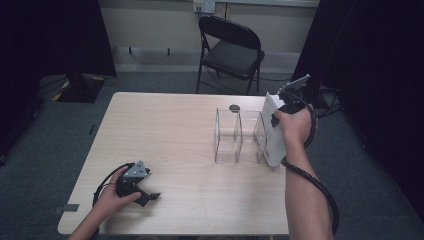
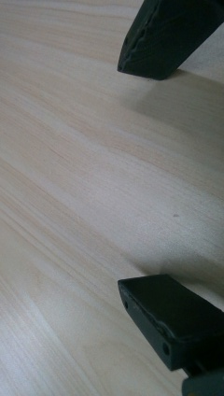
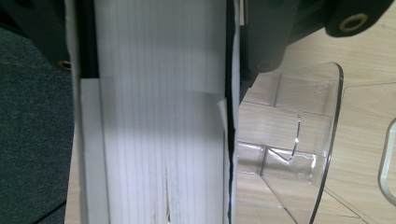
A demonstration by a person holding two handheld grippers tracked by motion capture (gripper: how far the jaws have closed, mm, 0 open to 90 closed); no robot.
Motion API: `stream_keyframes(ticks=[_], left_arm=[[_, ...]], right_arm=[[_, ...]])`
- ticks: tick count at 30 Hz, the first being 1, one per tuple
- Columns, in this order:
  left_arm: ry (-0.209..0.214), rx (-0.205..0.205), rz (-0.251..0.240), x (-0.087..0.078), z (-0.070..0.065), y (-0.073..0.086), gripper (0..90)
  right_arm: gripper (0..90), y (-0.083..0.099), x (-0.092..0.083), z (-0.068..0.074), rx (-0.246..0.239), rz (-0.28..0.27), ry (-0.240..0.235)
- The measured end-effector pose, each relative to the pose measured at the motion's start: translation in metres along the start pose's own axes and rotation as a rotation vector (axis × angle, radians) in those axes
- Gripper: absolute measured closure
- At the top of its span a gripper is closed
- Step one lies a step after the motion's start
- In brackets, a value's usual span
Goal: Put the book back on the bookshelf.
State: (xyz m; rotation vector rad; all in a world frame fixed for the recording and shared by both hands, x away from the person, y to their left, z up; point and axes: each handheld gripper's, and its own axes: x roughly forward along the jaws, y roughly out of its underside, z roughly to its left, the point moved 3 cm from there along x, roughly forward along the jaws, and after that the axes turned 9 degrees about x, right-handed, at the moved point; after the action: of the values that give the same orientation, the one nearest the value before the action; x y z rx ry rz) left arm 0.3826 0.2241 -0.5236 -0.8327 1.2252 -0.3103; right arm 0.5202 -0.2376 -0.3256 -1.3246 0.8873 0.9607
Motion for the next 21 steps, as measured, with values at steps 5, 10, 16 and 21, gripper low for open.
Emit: stream_keyframes(ticks=[5,10,16,21], left_arm=[[0.000,0.000,0.000,0.0000,0.0000,0.0000,0.0],[0.000,-0.001,0.000,0.0000,-0.0001,0.0000,0.0],[0.001,0.000,0.000,0.0000,0.0000,0.0000,0.0],[0.000,0.000,0.000,0.0000,0.0000,0.0000,0.0]], right_arm=[[52.1,0.0000,0.0026,-0.0009,0.005,-0.015,-0.002],[52.0,-0.0009,0.0031,-0.0002,0.000,-0.020,0.000],[52.0,-0.0012,0.0052,0.0003,0.005,-0.037,-0.002],[51.9,0.0003,0.0066,-0.0012,0.000,-0.050,0.000]])
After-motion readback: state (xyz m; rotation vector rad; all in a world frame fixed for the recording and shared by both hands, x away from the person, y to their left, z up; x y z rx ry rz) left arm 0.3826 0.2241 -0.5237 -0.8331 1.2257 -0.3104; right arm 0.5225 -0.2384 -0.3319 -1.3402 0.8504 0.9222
